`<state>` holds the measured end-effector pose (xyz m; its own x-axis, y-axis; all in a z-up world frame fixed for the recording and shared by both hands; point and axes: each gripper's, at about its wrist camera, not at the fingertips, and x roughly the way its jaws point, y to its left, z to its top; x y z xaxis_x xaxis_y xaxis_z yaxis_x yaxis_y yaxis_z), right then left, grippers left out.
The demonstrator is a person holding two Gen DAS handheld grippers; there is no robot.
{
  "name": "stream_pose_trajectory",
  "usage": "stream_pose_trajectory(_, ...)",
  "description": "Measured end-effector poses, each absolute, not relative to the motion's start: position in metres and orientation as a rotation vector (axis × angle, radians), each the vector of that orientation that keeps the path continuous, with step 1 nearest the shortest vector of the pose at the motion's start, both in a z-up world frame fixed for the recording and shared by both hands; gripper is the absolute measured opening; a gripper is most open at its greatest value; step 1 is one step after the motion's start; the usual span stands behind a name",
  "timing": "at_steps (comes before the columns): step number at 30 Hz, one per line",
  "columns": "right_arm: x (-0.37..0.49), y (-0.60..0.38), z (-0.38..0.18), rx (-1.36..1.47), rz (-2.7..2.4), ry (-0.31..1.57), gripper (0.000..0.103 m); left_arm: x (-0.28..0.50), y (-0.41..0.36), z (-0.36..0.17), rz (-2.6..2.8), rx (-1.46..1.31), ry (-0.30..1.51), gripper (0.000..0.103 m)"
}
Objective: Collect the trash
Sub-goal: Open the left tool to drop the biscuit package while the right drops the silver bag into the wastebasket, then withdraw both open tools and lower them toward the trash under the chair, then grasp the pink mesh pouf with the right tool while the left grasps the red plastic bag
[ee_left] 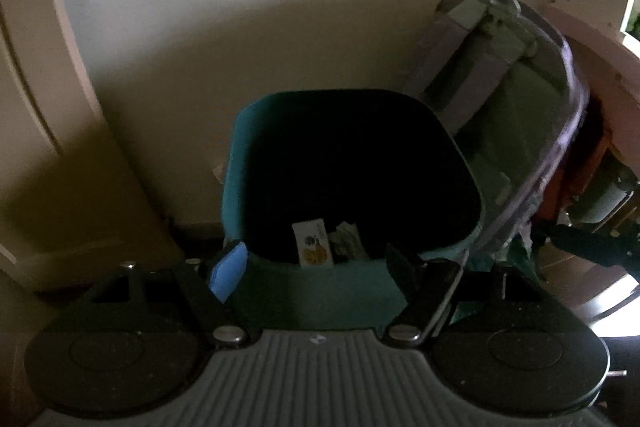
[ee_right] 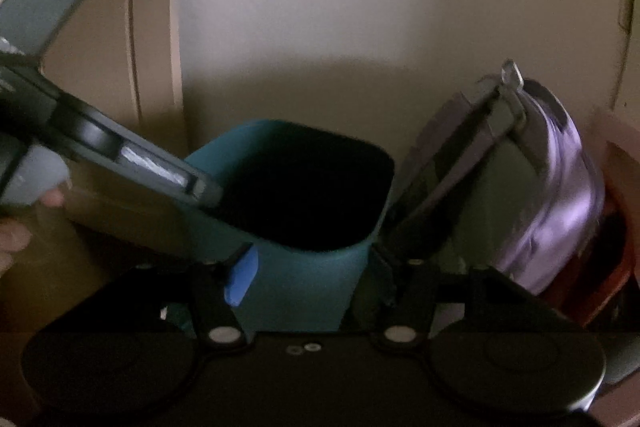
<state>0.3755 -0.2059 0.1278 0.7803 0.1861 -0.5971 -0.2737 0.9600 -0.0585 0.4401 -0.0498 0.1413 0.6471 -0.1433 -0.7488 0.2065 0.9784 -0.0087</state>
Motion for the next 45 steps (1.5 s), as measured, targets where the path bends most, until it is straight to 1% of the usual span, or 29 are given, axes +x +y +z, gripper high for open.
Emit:
stream_pose_trajectory(6, 0.335, -0.222, 0.112, -0.113, 0.245, 0.667, 0.062, 0.384, -0.043, 0.130, -0.211, 0.107, 0.837, 0.078)
stream_pose_trajectory(10, 0.309, -0.227, 0.088, -0.094, 0.252, 0.708, 0.065, 0.354, -0.035, 0.109, -0.226, 0.112, 0.864, 0.080)
stream_pose_trajectory(17, 0.276, -0.213, 0.037, -0.060, 0.354, 0.751, 0.073, 0.320, -0.019, 0.058, -0.219, 0.167, 0.897, 0.082)
stream_pose_trajectory(21, 0.266, -0.197, -0.002, -0.045, 0.402, 0.799, 0.075, 0.313, -0.003, 0.026, -0.199, 0.196, 0.918, 0.082)
stream_pose_trajectory(25, 0.263, -0.186, -0.045, 0.002, 0.432, 0.859, 0.075, 0.317, 0.020, -0.006, -0.205, 0.162, 0.951, 0.083)
stream_pose_trajectory(28, 0.265, -0.176, -0.080, 0.019, 0.445, 0.903, 0.076, 0.324, 0.037, -0.033, -0.207, 0.123, 0.976, 0.092)
stream_pose_trajectory(29, 0.265, -0.171, -0.093, 0.009, 0.448, 0.919, 0.076, 0.326, 0.044, -0.043, -0.206, 0.108, 0.982, 0.099)
stream_pose_trajectory(30, 0.265, -0.167, -0.104, -0.001, 0.454, 0.936, 0.076, 0.328, 0.050, -0.053, -0.207, 0.091, 0.990, 0.102)
stream_pose_trajectory(36, 0.263, -0.139, -0.184, -0.071, 0.496, 1.094, 0.076, 0.350, 0.090, -0.130, -0.168, 0.017, 1.087, 0.102)
stream_pose_trajectory(42, 0.265, -0.117, -0.265, -0.139, 0.512, 1.247, 0.076, 0.370, 0.125, -0.230, -0.134, -0.038, 1.237, 0.102)
stream_pose_trajectory(45, 0.264, -0.107, -0.303, -0.191, 0.496, 1.288, 0.076, 0.379, 0.137, -0.281, -0.111, -0.073, 1.316, 0.102)
